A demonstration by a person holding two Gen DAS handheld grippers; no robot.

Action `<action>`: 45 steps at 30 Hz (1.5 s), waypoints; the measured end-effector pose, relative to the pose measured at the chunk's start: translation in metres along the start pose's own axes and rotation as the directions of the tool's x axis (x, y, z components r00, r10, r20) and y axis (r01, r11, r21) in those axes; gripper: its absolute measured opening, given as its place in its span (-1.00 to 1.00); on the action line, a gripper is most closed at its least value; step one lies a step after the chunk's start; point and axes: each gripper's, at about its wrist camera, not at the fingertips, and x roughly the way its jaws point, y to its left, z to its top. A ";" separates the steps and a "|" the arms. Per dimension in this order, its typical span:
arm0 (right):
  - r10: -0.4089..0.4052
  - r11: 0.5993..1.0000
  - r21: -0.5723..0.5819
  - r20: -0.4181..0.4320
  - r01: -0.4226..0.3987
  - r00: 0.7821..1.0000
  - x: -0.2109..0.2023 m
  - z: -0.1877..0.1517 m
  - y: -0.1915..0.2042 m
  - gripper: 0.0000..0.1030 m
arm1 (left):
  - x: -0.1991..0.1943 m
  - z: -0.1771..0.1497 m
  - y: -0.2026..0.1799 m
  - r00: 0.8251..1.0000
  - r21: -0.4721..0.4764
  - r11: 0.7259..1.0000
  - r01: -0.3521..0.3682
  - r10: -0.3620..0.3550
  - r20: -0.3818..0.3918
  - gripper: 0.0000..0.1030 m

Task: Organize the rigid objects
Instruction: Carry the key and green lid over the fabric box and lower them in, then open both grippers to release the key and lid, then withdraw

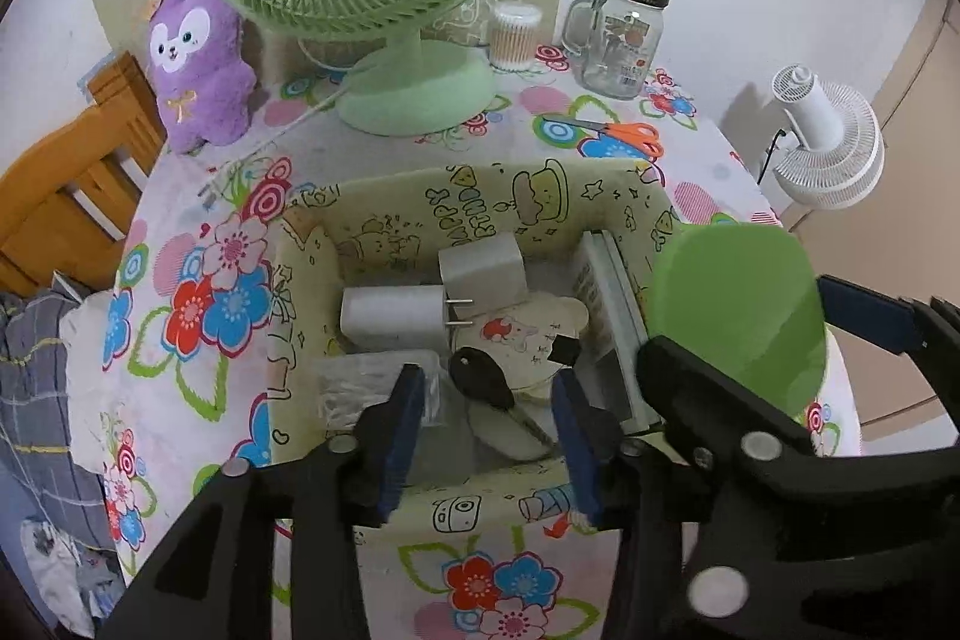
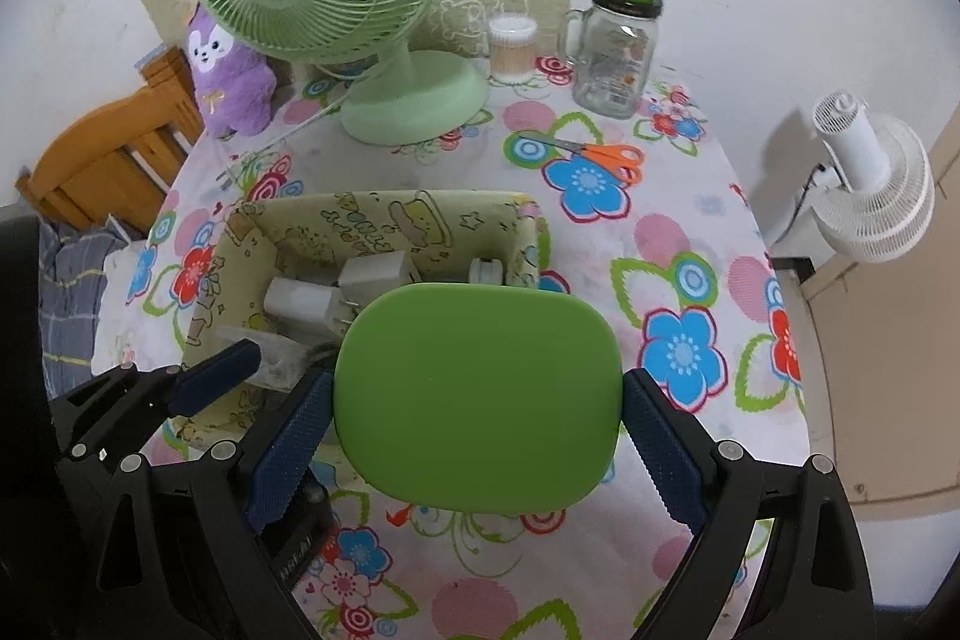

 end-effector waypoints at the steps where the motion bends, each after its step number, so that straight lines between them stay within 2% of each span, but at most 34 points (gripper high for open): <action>1: 0.004 1.000 -0.011 0.000 -0.004 1.000 0.002 0.002 0.003 0.85 | 0.000 0.000 0.001 1.000 -0.001 1.000 -0.001 0.001 0.000 0.20; 6: 0.042 0.998 -0.039 -0.015 -0.043 0.999 0.014 0.009 0.016 0.85 | 0.001 0.000 0.015 0.999 -0.023 0.999 -0.048 0.048 0.007 0.37; 11: 0.088 0.993 -0.071 -0.023 -0.089 0.996 0.027 0.012 0.029 0.85 | 0.005 0.000 0.025 0.997 -0.038 0.996 -0.077 0.076 -0.021 0.40; 14: 0.090 0.992 -0.087 -0.034 -0.093 0.995 0.035 0.015 0.034 0.86 | 0.007 -0.002 0.025 0.996 -0.016 0.996 -0.088 0.088 -0.028 0.40; 25: 0.168 0.985 -0.016 -0.110 -0.170 0.980 0.059 0.013 0.025 0.88 | 0.014 0.000 0.017 0.994 0.014 0.996 -0.092 0.092 -0.050 0.55; 35: 0.158 0.987 -0.026 -0.074 -0.160 0.985 0.037 0.010 0.019 0.96 | 0.003 -0.001 0.011 0.996 0.011 0.997 -0.081 0.081 -0.049 0.62; 45: 0.121 0.993 -0.014 -0.026 -0.121 0.992 0.003 0.000 0.008 0.96 | -0.024 -0.007 -0.001 0.998 0.033 0.997 -0.064 0.064 -0.008 0.68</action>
